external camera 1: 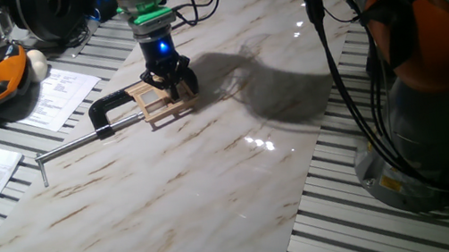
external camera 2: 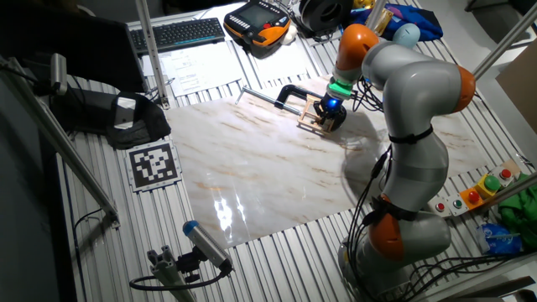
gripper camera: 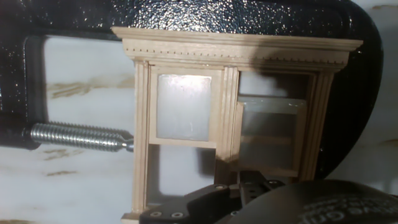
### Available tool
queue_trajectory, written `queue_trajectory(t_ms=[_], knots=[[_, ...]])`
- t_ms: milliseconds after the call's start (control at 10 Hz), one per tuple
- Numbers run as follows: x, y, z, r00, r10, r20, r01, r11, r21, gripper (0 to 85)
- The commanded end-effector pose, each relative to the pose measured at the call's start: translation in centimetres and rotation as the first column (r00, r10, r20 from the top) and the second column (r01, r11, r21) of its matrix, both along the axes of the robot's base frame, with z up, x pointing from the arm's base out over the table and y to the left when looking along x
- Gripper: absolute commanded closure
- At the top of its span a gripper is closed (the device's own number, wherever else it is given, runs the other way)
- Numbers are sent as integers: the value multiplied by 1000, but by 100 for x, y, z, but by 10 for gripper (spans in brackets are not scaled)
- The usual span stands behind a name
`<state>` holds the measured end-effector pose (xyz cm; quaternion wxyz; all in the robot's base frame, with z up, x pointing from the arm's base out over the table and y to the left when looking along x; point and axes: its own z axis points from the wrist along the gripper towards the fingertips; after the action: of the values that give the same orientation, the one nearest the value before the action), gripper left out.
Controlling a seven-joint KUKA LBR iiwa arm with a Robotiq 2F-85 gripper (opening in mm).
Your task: Open a sliding window
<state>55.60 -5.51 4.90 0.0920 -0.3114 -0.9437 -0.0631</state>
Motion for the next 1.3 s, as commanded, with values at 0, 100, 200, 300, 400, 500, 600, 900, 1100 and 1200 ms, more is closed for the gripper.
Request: queue_trajectory(t_ms=[0, 100, 200, 300, 400, 500, 600, 900, 1100, 1200], knots=[[-7, -1, 0, 1000, -1, -1, 1, 1000, 3, 850], [-25, 9, 3, 1000, -4, -1, 4, 1000, 6, 850], [-45, 25, -6, 1000, -9, 0, 9, 1000, 10, 850], [-56, 31, -21, 1000, -11, 2, 11, 1000, 11, 850], [-49, 27, -29, 1000, -12, 4, 12, 1000, 11, 850], [-38, 19, -37, 1000, -12, 5, 12, 1000, 11, 850], [-31, 15, -40, 1000, -10, 6, 10, 1000, 8, 850], [-1, -5, -45, 1000, -5, 10, 5, 1000, 0, 850], [25, -18, -34, 1000, -1, 12, 1, 1000, -9, 850], [41, -30, -33, 1000, 2, 13, -2, 1000, -15, 850]])
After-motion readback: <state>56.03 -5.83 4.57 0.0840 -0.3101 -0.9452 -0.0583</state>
